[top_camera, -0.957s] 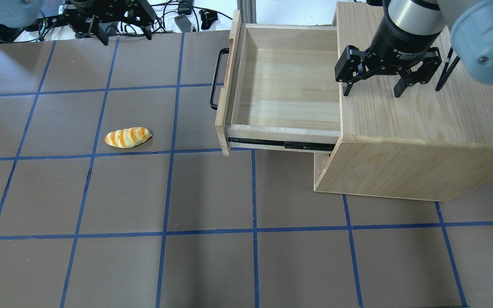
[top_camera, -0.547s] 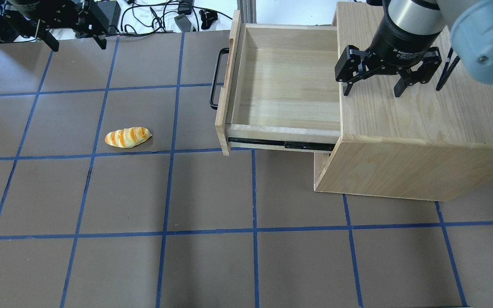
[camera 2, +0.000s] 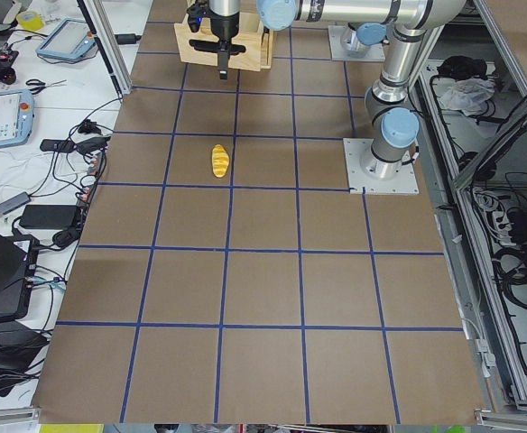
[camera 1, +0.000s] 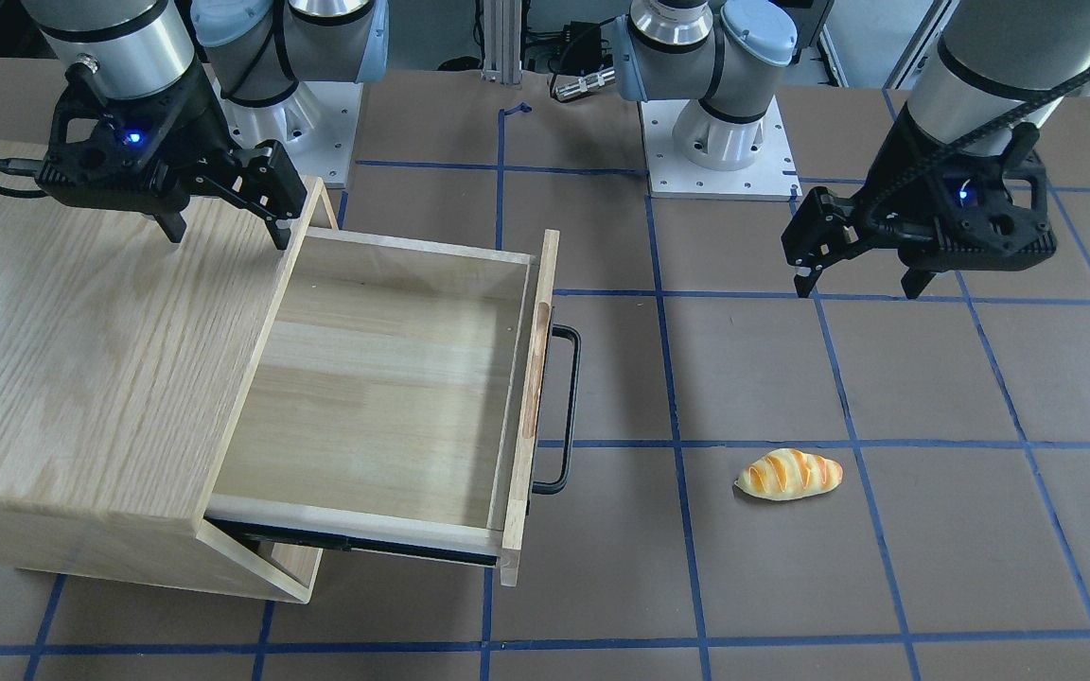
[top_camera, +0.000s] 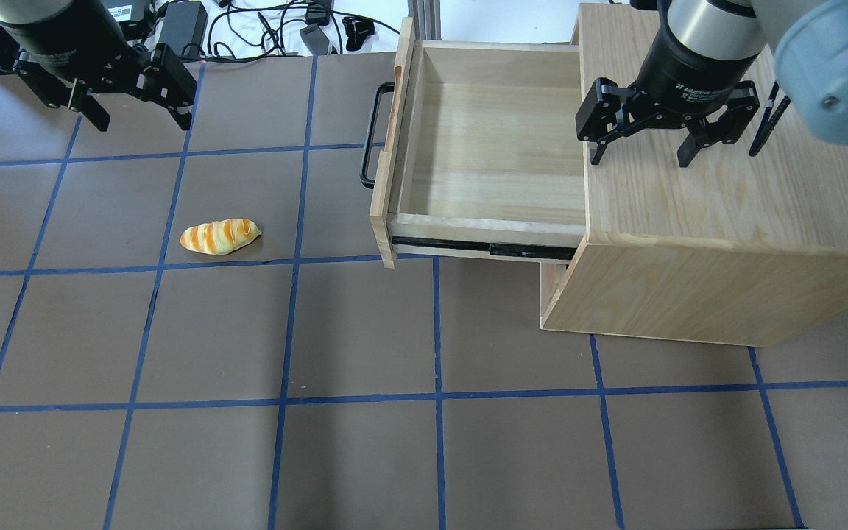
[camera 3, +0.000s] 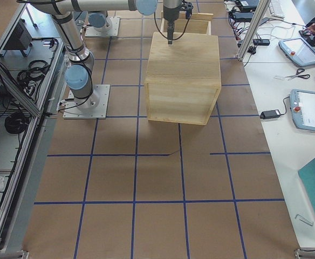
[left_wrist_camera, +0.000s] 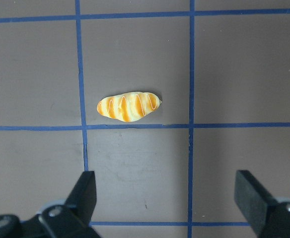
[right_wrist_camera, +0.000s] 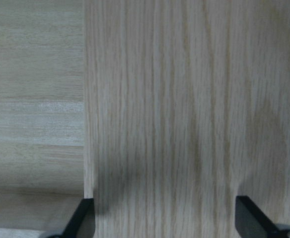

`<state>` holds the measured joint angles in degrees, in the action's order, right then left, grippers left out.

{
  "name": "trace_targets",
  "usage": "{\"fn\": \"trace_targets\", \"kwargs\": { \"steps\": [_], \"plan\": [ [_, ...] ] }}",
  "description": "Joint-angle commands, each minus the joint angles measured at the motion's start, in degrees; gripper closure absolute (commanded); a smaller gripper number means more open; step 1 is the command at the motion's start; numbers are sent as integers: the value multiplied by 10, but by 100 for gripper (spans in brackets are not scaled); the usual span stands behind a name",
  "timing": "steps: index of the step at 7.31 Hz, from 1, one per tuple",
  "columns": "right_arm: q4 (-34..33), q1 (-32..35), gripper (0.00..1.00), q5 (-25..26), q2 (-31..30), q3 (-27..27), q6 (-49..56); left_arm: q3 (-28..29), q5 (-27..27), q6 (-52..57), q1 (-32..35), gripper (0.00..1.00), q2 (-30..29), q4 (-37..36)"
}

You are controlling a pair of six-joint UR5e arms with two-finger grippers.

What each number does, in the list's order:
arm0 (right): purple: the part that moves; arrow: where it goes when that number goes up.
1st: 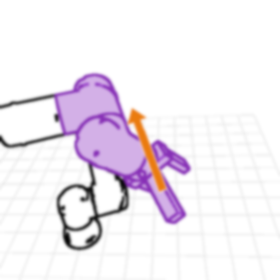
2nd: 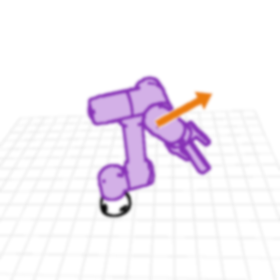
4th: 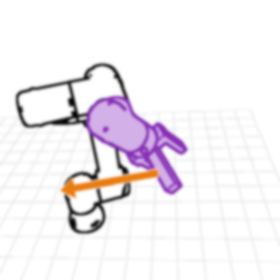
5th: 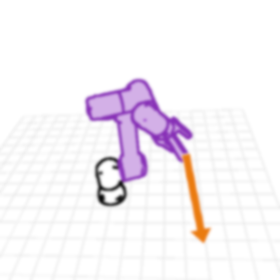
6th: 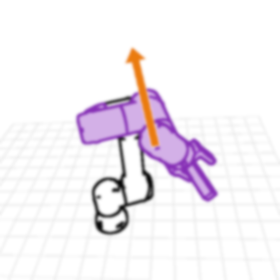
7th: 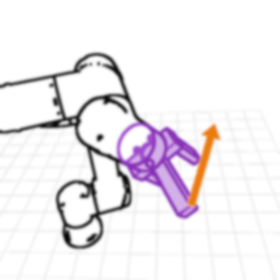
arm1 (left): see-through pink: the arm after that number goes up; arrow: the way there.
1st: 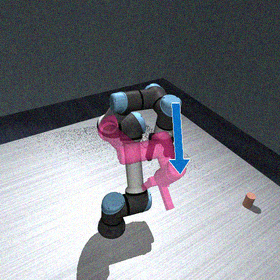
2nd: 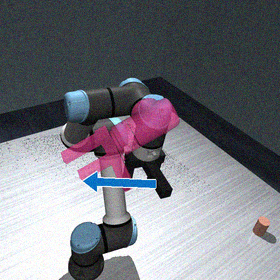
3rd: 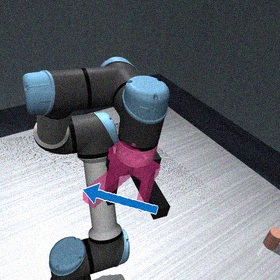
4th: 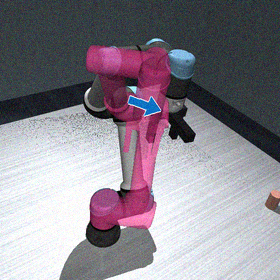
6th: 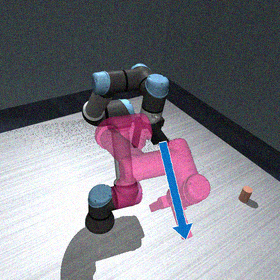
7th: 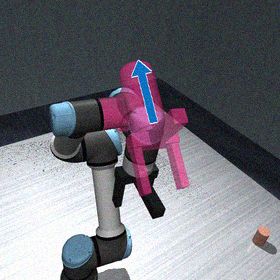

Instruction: Open upper drawer

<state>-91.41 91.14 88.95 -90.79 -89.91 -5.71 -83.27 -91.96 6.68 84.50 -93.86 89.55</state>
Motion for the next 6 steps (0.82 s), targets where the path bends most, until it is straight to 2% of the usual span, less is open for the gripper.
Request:
{"fn": "trace_targets", "kwargs": {
  "steps": [1, 6],
  "plan": [
    [0, 0, 0, 0, 0, 0, 0, -22, 5, 7, 6, 0, 12, 12],
    [0, 0, 0, 0, 0, 0, 0, -22, 17, 15, 22, 0, 23, 12]
  ]
}}
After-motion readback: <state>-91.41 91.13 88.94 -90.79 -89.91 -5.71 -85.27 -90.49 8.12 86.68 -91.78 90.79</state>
